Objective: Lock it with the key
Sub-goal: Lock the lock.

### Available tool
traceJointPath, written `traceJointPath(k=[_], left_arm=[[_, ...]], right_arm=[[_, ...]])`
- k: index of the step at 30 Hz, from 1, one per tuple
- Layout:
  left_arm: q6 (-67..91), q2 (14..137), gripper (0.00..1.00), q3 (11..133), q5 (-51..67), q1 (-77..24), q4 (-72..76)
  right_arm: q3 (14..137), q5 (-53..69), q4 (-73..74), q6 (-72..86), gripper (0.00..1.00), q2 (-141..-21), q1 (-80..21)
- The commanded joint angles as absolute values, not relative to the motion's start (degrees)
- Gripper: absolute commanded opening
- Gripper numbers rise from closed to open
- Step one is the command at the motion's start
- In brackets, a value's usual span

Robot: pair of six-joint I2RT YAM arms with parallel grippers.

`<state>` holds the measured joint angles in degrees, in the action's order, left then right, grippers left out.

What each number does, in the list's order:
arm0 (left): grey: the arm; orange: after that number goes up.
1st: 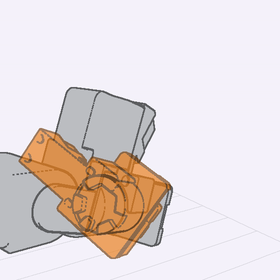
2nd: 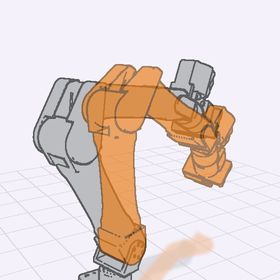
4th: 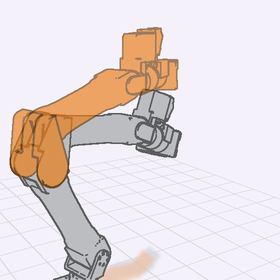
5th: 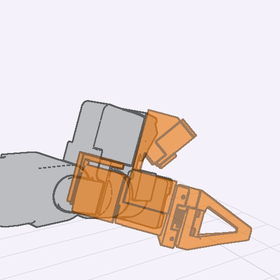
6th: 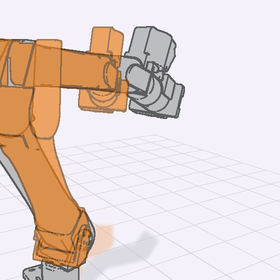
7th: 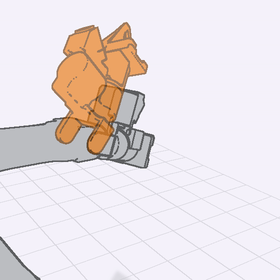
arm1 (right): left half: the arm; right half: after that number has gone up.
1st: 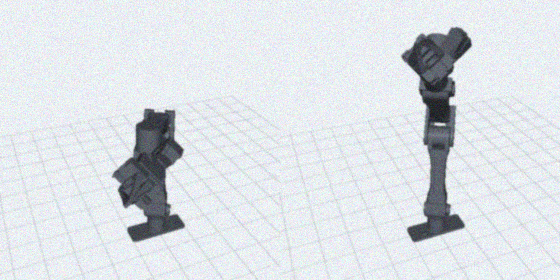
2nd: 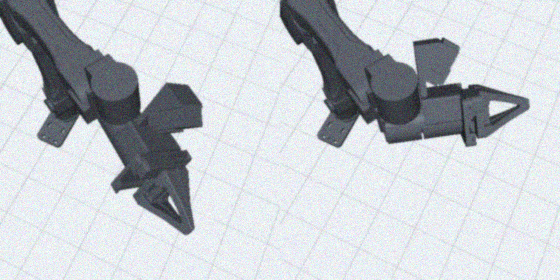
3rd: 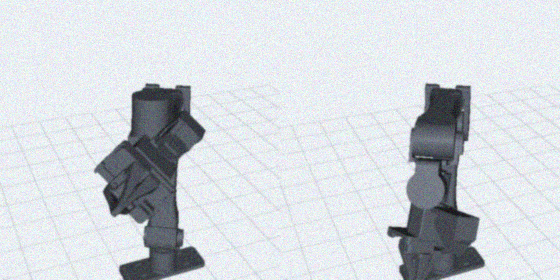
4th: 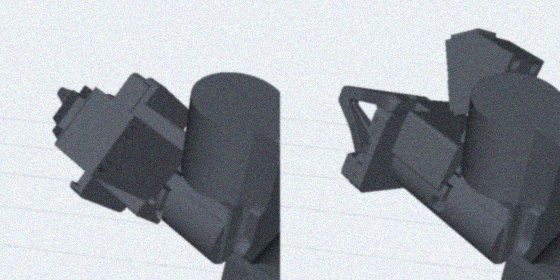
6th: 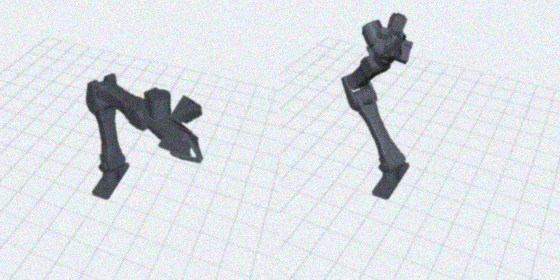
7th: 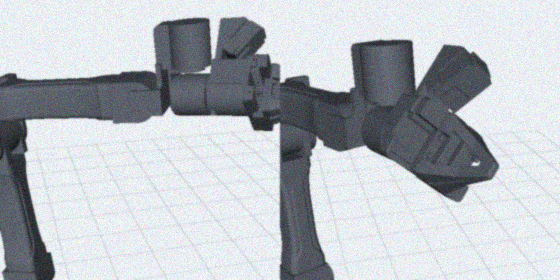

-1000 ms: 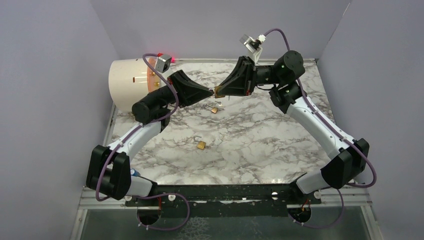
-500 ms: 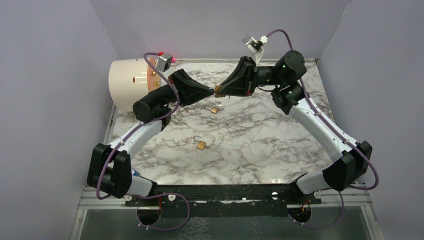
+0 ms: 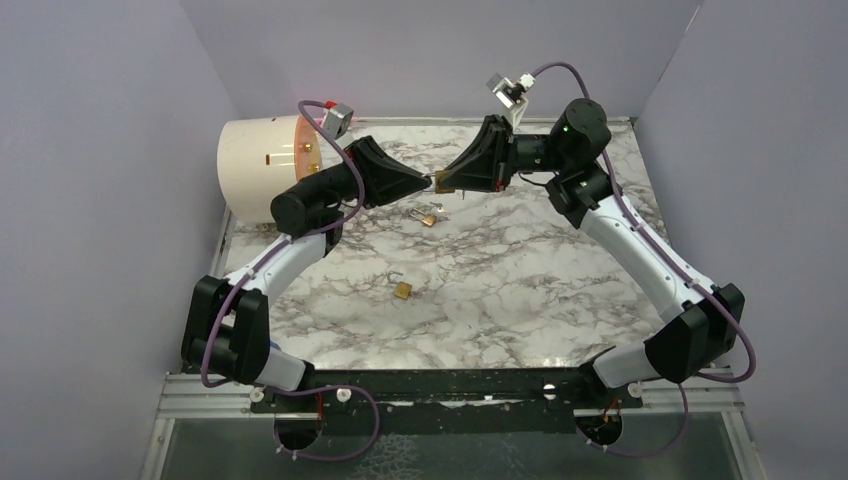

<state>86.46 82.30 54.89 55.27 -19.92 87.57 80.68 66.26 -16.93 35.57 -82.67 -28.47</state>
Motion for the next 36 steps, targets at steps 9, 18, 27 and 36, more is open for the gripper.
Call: traceJointPath(k=[9,18,27,36], left_arm=[[84.71,80.92,0.00,57.48,56.52,-19.25,98.15],[82.75,81.61,0.00,60.97,56.16,-18.92,93.74],[80.67,81.66,0.00,60.78,56.35,-18.39,90.56],[77.44,82.20,0.00,57.81,54.05,-18.24,87.72]], right_arm=[[79.92,67.23,-15.04,34.15,0.05,-80.72,-26.57],[84.37,64.66,-7.27,26.76,0.78,-78.62,-22.53],[80.09,61.96,-7.58,24.18,0.79,-75.54,-20.65],[77.79,57.33,-2.39,19.50,0.70,-73.93,-20.74]])
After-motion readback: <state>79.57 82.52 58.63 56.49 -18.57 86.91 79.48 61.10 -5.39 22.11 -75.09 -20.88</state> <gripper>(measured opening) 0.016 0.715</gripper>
